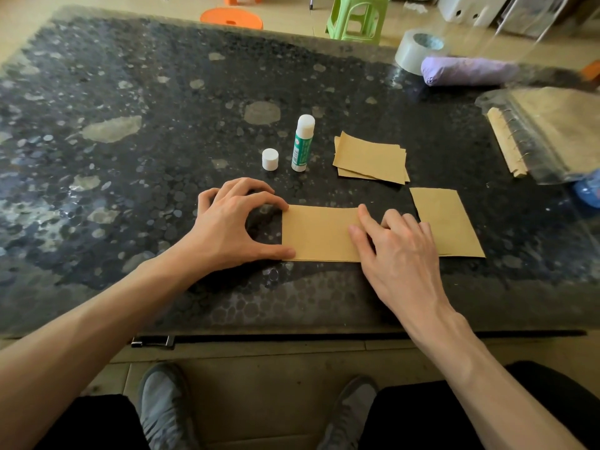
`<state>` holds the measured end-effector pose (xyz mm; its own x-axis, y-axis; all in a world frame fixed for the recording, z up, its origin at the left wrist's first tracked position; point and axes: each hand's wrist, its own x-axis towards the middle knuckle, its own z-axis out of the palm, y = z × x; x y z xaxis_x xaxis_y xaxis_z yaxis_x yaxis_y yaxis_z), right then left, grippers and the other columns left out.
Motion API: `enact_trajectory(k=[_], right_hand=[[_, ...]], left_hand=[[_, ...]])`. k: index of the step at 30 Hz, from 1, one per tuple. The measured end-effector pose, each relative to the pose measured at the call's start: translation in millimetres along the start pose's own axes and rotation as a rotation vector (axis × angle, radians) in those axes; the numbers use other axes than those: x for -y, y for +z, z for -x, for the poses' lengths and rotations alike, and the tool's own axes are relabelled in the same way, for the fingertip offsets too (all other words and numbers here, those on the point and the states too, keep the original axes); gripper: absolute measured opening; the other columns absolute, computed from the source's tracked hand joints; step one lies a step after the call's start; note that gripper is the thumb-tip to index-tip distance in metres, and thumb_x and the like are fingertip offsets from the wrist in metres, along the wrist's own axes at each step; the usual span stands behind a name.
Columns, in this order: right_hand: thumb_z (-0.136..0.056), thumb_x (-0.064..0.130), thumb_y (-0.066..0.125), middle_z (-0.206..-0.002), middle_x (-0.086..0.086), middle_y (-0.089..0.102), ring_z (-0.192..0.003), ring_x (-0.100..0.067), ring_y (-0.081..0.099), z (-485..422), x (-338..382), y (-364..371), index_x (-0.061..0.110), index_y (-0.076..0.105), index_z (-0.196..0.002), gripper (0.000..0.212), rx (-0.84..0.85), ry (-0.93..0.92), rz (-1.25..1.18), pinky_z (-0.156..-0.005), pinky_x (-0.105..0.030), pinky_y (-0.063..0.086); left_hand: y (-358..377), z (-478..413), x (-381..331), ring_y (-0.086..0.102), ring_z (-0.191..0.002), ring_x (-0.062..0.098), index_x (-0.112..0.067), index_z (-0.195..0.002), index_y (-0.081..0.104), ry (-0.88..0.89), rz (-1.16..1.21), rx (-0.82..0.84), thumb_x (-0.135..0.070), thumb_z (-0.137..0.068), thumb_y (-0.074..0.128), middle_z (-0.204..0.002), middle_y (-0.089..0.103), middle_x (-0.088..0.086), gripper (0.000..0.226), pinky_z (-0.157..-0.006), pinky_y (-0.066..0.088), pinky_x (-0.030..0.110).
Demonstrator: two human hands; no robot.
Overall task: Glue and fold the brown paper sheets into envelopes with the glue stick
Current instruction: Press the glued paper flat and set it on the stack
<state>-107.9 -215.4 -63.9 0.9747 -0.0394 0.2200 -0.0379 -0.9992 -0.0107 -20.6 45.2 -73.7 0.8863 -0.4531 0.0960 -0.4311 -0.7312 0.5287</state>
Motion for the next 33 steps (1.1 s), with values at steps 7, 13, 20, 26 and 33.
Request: enact_trajectory(k=[7,13,20,26,33], right_hand=[[-0.106,0.052,0.045,-0.1,-0.003,0.051,-0.091,-0.019,0.047,-8.6,8.3,-2.1,0.014,0.066,-0.137,0.053,-0.032,0.024,-0.025,-0.077,-0.037,0.042],[-0.106,0.028,0.059,-0.101,-0.002,0.047,-0.093,-0.021,0.045,-11.8,33.1,4.8,0.03,0.062,-0.144,0.038,-0.033,-0.159,-0.124,-0.075,-0.036,0.038],[-0.11,0.046,0.041,-0.107,-0.002,0.04,-0.097,-0.02,0.042,-11.3,54.3,7.6,0.04,0.05,-0.151,0.043,0.02,-0.249,-0.18,-0.083,-0.038,0.042],[-0.111,0.048,0.037,-0.113,-0.003,0.042,-0.103,-0.021,0.043,-7.4,52.7,7.4,0.039,0.044,-0.156,0.046,0.046,-0.243,-0.148,-0.086,-0.038,0.042],[-0.11,0.051,0.036,-0.114,0.0,0.043,-0.103,-0.017,0.041,1.7,34.3,2.4,0.029,0.051,-0.153,0.05,0.057,-0.159,-0.103,-0.082,-0.035,0.042]], left_hand=[[0.8,2.1,-0.1,0.028,-0.143,0.003,-0.05,-0.127,0.062,0.002,-0.002,0.002,-0.093,-0.055,0.06,-0.137,0.045,-0.026,0.084,-0.115,0.011,0.038],[1.4,1.7,0.0,0.029,-0.142,0.002,-0.05,-0.124,0.062,0.0,-0.004,-0.009,-0.092,-0.054,0.062,-0.135,0.045,-0.026,0.082,-0.114,0.012,0.038],[2.7,2.5,-1.7,0.032,-0.139,0.001,-0.047,-0.124,0.059,0.006,0.024,-0.046,-0.091,-0.055,0.064,-0.132,0.046,-0.028,0.082,-0.113,0.013,0.036],[1.9,2.5,-2.4,0.031,-0.141,0.004,-0.051,-0.126,0.059,0.019,-0.004,-0.021,-0.095,-0.053,0.06,-0.132,0.044,-0.026,0.085,-0.117,0.014,0.042],[3.9,1.3,-2.3,0.031,-0.14,0.0,-0.051,-0.122,0.063,0.01,-0.003,-0.062,-0.089,-0.071,0.053,-0.13,0.045,-0.028,0.064,-0.113,0.012,0.035]])
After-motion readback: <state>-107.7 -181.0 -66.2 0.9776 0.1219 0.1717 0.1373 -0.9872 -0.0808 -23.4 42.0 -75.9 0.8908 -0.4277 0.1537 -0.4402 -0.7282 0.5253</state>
